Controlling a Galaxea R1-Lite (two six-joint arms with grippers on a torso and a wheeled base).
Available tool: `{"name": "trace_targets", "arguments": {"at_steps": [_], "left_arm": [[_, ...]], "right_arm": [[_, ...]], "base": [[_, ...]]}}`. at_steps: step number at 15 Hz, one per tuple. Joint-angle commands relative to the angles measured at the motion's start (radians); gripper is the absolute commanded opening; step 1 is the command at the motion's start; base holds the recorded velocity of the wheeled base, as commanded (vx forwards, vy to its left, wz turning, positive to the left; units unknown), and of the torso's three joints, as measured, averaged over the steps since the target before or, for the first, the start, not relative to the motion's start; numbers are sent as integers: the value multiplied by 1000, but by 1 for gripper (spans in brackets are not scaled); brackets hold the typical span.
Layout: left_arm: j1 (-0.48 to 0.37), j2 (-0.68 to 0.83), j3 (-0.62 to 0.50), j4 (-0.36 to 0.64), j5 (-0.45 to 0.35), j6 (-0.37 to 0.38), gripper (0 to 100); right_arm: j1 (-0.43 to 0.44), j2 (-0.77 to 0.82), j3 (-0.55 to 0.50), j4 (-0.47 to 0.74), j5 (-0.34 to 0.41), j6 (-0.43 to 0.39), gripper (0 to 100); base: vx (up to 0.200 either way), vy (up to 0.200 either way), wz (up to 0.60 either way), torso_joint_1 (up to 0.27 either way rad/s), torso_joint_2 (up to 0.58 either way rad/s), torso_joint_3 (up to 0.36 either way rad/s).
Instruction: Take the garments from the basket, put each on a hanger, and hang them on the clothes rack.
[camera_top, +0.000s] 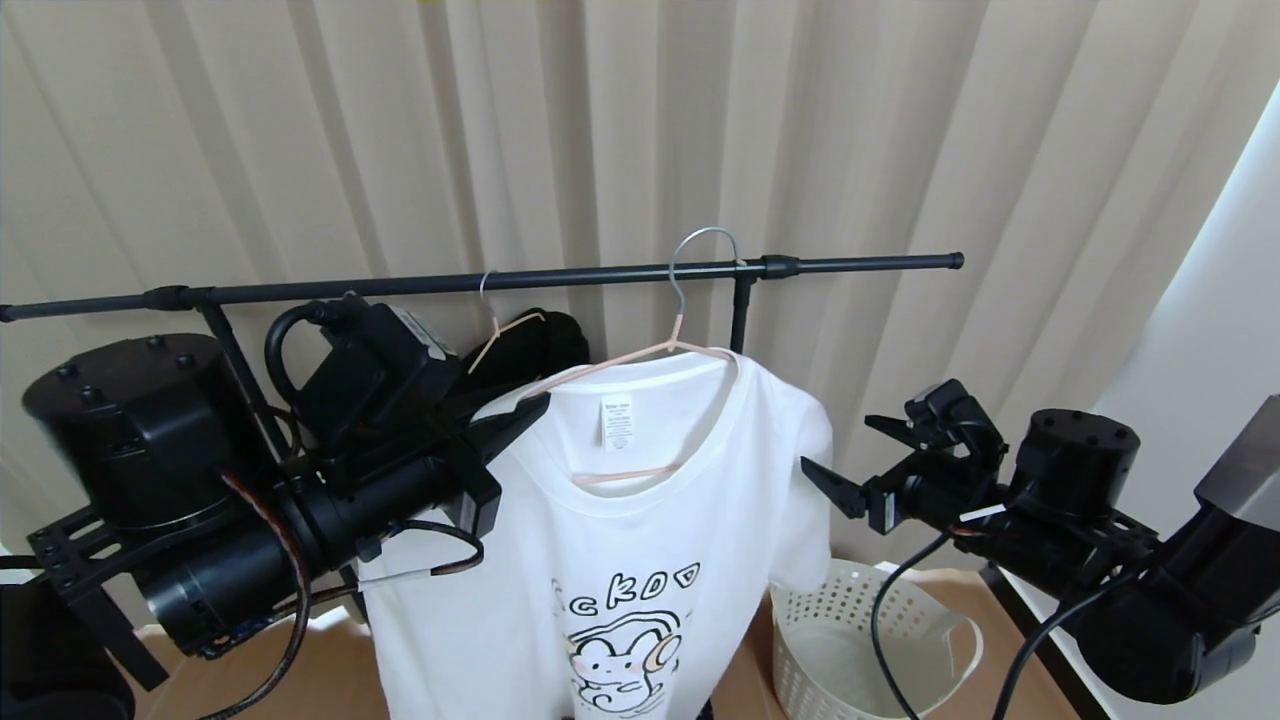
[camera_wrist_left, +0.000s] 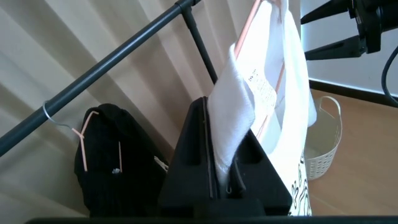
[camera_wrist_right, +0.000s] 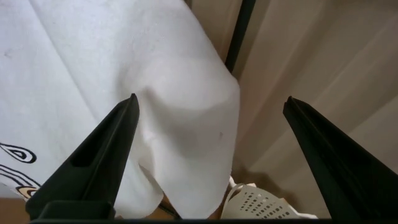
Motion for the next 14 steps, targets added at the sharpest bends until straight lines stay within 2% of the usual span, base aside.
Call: {"name": "trace_targets", "arguments": {"at_steps": [1,5,14], "left_arm": [[0,-1,9,-4,0,0,0],[-2,-3,18,-45,0,-2,0],[-6,-27,30,-45,0,-22,0]], "right_arm": [[-1,34,-10,-1,1,0,100],[-12,53,-19,-3,1,0,100],[-21,105,-55,-15,-2,0,100]], "base": [[0,0,0,0,0,0],[0,0,0,0,0,0],[0,0,0,0,0,0]]}}
